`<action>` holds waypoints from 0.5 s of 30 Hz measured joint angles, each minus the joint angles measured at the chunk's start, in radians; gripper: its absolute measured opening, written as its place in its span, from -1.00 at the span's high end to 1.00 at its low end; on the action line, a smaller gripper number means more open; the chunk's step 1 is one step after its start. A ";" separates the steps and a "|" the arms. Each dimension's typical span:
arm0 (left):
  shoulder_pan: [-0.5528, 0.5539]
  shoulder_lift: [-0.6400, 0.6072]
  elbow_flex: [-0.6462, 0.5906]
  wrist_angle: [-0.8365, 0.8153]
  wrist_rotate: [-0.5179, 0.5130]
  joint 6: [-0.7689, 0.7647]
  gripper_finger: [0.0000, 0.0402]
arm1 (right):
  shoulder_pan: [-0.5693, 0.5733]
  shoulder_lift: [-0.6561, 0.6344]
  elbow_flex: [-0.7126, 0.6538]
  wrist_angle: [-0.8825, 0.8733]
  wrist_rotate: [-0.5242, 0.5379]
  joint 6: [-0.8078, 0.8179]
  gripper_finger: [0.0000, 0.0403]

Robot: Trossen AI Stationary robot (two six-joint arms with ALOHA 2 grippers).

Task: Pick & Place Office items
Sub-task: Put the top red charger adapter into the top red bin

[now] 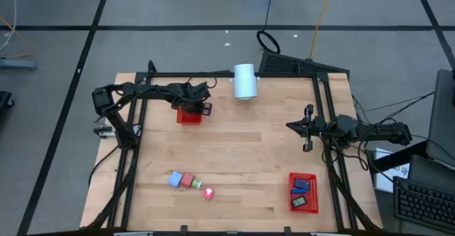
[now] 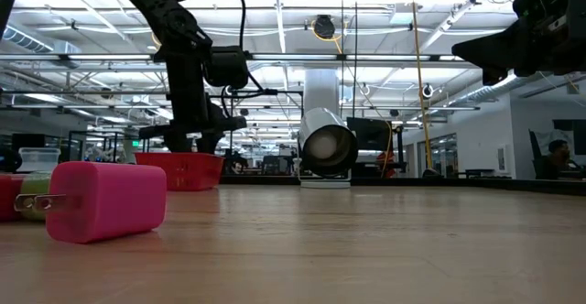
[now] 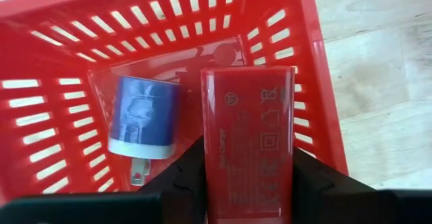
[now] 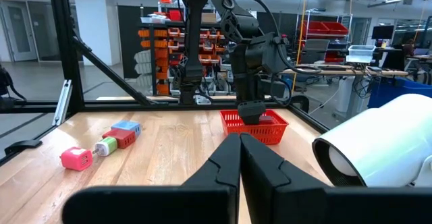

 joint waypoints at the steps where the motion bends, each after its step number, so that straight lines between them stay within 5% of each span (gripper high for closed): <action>1: 0.000 0.000 0.000 0.000 -0.002 0.006 0.39 | 0.000 0.000 0.000 0.000 0.000 0.000 1.00; 15: 0.001 0.000 0.003 -0.002 -0.004 0.091 -0.12 | 0.000 0.000 0.000 0.000 0.000 0.000 1.00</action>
